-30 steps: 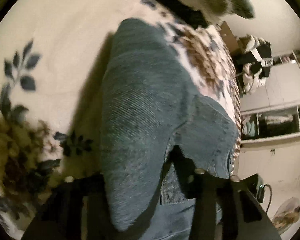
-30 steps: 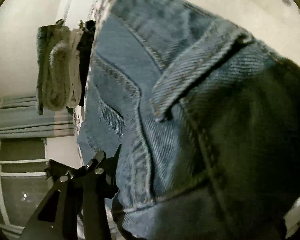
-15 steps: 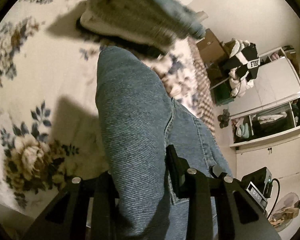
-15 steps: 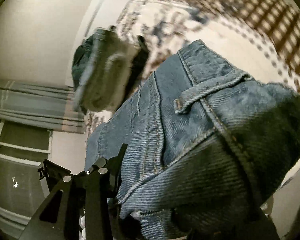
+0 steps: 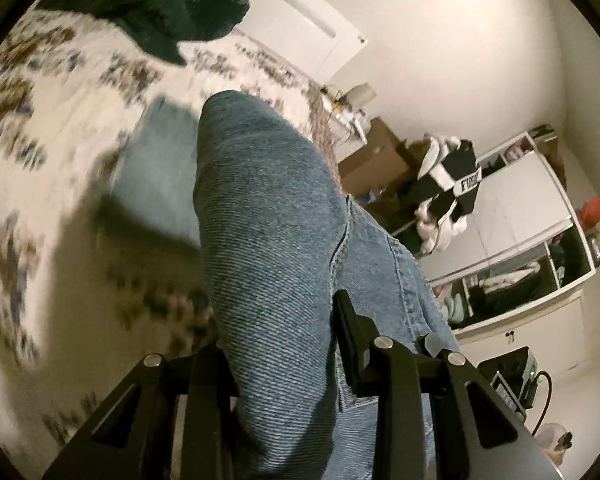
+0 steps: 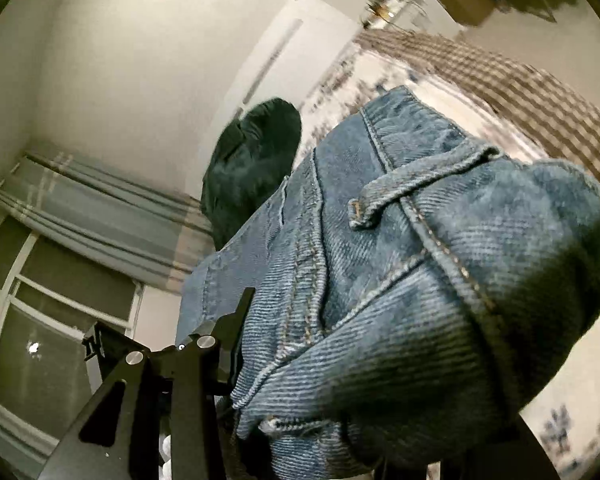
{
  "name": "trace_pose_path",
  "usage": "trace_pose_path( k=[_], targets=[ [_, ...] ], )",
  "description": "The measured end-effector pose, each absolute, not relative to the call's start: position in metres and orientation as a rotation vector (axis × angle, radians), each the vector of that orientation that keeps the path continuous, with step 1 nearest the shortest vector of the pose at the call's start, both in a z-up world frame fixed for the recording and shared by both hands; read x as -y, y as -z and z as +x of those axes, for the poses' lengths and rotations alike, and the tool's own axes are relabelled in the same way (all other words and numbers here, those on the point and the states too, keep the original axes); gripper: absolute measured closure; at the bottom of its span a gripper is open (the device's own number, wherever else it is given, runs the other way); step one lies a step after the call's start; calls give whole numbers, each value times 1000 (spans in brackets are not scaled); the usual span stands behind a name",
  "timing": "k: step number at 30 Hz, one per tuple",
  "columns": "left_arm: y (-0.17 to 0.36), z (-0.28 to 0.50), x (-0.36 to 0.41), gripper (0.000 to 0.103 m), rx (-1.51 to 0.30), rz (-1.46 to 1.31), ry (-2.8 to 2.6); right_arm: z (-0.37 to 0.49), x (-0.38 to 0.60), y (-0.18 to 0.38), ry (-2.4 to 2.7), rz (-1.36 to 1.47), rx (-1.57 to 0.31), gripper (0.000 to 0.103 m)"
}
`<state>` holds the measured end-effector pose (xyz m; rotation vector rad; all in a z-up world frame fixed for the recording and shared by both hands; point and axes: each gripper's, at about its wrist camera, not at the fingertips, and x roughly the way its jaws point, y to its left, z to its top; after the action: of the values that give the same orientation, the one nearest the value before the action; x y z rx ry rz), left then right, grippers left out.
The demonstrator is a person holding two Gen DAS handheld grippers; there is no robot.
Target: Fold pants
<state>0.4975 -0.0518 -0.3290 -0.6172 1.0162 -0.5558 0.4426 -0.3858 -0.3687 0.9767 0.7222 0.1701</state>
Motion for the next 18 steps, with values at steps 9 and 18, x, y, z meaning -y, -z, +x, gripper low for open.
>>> trace_pose_path(
  k=[9, 18],
  targets=[
    [392, 662, 23, 76, -1060, -574, 537, 619, 354, 422, -143, 970, -730, 59],
    [485, 692, 4, 71, -1209, -563, 502, 658, 344, 509, -69, 967, -917, 50]
  ],
)
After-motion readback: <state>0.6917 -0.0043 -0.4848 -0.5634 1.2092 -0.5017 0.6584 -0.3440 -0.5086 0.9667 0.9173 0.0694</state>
